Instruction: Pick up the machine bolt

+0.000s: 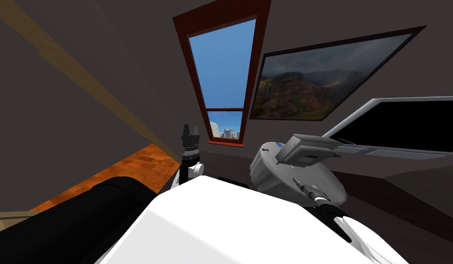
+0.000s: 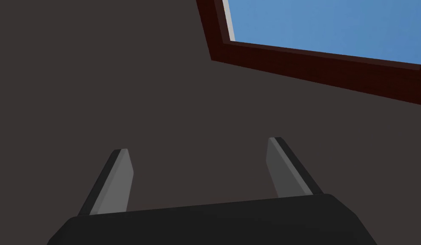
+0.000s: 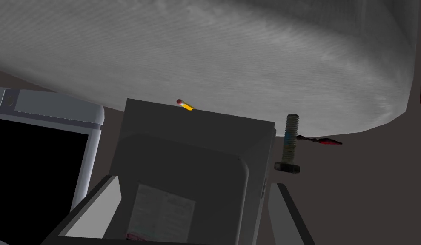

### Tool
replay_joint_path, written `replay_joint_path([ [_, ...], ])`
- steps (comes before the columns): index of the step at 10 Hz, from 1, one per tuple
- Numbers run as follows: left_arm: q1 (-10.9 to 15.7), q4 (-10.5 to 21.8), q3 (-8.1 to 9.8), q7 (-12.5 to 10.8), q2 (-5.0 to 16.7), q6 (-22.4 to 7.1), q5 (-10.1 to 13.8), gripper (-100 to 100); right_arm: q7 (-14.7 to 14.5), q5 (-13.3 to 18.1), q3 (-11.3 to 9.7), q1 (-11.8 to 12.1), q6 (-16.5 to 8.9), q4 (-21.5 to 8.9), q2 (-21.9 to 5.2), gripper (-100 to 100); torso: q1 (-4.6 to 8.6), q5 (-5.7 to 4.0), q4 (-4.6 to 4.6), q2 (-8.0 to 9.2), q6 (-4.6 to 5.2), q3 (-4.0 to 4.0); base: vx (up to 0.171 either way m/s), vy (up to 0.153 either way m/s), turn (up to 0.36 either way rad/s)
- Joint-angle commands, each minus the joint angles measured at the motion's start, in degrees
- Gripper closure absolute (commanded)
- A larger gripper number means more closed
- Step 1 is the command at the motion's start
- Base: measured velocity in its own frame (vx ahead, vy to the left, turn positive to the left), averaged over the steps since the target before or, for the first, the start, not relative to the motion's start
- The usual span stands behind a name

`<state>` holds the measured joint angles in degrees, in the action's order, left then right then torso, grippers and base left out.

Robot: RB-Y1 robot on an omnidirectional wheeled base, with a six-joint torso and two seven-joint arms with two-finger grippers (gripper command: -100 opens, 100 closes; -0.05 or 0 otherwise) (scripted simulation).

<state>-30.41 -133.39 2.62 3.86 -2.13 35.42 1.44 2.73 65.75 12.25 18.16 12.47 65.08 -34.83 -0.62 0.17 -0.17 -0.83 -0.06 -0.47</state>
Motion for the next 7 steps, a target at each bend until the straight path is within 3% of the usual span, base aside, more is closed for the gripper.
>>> replay_joint_path([
  [1, 0.0, 0.0, 0.00, 0.0, 0.0, 0.0, 0.0, 0, 0.6, 2.0, 1.7, -0.1, 0.1, -2.2, 0.3, -100, 0.00, 0.00, 0.00, 0.00, 0.00, 0.00, 0.247, 0.127, 0.159],
  [5, 0.0, 0.0, 0.01, 0.0, 0.0, 0.0, 0.0, 0, 2.0, 5.9, 5.4, -1.2, 0.7, -7.9, 1.2, -100, 0.17, -0.04, 0.03, 0.19, 0.03, 0.10, 0.195, 0.105, 0.189],
  [7, 0.0, 0.0, 0.01, 0.0, 0.0, 0.0, 0.0, 0, 1.5, 5.7, 5.9, -1.2, 1.1, -8.1, 1.5, -100, 0.11, -0.02, 0.02, 0.16, 0.04, 0.08, 0.140, 0.064, 0.078],
])
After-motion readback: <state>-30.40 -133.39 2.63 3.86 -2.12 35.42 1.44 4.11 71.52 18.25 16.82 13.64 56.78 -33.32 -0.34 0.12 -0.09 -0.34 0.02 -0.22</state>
